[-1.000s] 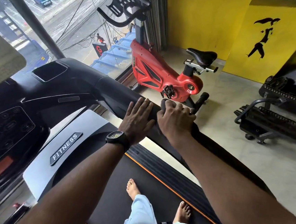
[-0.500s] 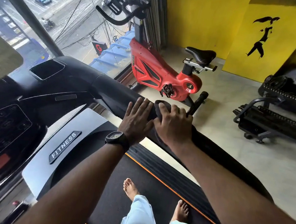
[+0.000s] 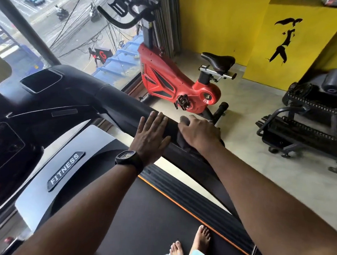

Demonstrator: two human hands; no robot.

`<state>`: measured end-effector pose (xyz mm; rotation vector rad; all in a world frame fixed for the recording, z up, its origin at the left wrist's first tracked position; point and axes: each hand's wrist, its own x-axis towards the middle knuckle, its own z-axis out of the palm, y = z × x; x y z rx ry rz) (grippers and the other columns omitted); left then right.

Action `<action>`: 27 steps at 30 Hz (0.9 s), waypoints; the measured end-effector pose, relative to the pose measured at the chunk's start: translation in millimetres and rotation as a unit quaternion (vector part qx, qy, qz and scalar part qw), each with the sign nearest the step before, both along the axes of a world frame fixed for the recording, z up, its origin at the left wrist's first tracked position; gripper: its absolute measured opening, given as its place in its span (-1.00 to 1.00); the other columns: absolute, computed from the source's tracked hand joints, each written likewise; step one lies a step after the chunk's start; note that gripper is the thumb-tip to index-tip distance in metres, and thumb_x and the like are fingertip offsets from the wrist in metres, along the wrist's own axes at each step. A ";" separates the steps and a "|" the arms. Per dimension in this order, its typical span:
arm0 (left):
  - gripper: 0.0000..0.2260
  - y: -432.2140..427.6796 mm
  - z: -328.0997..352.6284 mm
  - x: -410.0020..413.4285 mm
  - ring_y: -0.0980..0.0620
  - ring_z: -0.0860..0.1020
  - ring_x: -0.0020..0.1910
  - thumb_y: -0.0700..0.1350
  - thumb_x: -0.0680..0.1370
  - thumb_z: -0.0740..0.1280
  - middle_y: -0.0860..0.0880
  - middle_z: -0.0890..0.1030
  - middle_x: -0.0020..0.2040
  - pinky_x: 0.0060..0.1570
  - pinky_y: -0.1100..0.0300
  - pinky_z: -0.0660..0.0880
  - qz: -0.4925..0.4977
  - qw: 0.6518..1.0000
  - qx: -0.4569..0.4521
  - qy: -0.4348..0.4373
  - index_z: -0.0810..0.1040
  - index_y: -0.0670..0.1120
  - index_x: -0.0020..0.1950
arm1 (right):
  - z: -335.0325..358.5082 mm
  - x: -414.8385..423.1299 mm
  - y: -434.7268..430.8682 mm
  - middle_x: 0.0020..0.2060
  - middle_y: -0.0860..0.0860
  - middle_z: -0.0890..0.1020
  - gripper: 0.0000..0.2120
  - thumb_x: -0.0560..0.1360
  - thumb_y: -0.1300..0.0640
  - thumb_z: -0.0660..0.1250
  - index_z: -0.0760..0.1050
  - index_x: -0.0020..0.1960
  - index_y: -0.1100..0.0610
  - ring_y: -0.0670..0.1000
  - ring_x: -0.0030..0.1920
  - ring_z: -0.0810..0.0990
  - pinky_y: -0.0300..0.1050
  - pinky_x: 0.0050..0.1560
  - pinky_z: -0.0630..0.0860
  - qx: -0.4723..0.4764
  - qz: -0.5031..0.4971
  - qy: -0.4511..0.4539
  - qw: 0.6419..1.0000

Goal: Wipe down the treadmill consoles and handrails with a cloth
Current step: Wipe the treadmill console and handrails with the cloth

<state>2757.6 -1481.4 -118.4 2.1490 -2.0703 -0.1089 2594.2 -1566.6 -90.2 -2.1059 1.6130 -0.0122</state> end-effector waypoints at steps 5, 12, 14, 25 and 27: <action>-0.40 2.3 0.3 -2.2 -0.05 -0.13 0.63 0.12 0.67 0.15 -0.08 0.03 0.65 0.56 -0.01 -0.26 -0.013 1.000 0.005 -0.001 0.08 -0.08 0.64 | -9.8 5.5 36.6 0.23 0.20 0.58 -0.51 0.61 -0.17 0.08 0.42 0.43 0.02 0.26 0.26 0.52 0.21 0.18 0.45 -0.124 -0.017 0.030 0.992; -0.42 3.8 -3.2 -6.1 -0.07 -0.10 0.63 0.10 0.67 0.16 -0.10 0.06 0.64 0.56 -0.02 -0.26 -0.016 1.000 -0.011 0.009 0.12 -0.09 0.63 | -7.8 -11.1 1.6 0.30 0.24 0.56 -0.43 0.62 -0.25 -0.04 0.41 0.47 -0.02 0.30 0.30 0.51 0.18 0.25 0.46 0.005 -0.044 -0.012 0.999; -0.40 4.0 -4.8 -6.6 -0.07 -0.08 0.63 0.15 0.65 0.11 -0.10 0.08 0.64 0.56 -0.03 -0.24 -0.015 1.000 -0.012 0.008 0.13 -0.09 0.63 | -9.9 -5.2 11.4 0.29 0.22 0.56 -0.46 0.62 -0.23 -0.02 0.44 0.44 0.00 0.29 0.28 0.51 0.21 0.24 0.45 -0.026 -0.066 0.004 0.997; -0.41 1.8 -4.6 -29.7 -0.09 -0.06 0.63 0.14 0.64 0.11 -0.10 0.11 0.63 0.56 -0.08 -0.21 0.003 1.000 0.009 -0.008 0.15 -0.09 0.62 | -13.5 -30.4 11.1 0.28 0.25 0.55 -0.46 0.63 -0.21 -0.02 0.44 0.45 0.03 0.30 0.27 0.52 0.19 0.21 0.47 -0.016 -0.055 -0.021 0.998; -0.43 0.4 -5.3 -36.1 -0.08 -0.08 0.63 0.11 0.67 0.14 -0.11 0.09 0.64 0.56 -0.06 -0.24 0.010 1.000 0.009 -0.010 0.13 -0.09 0.63 | -24.1 -34.7 46.4 0.21 0.22 0.58 -0.48 0.58 -0.19 0.06 0.44 0.43 0.02 0.28 0.22 0.53 0.23 0.14 0.48 -0.123 -0.008 0.024 0.992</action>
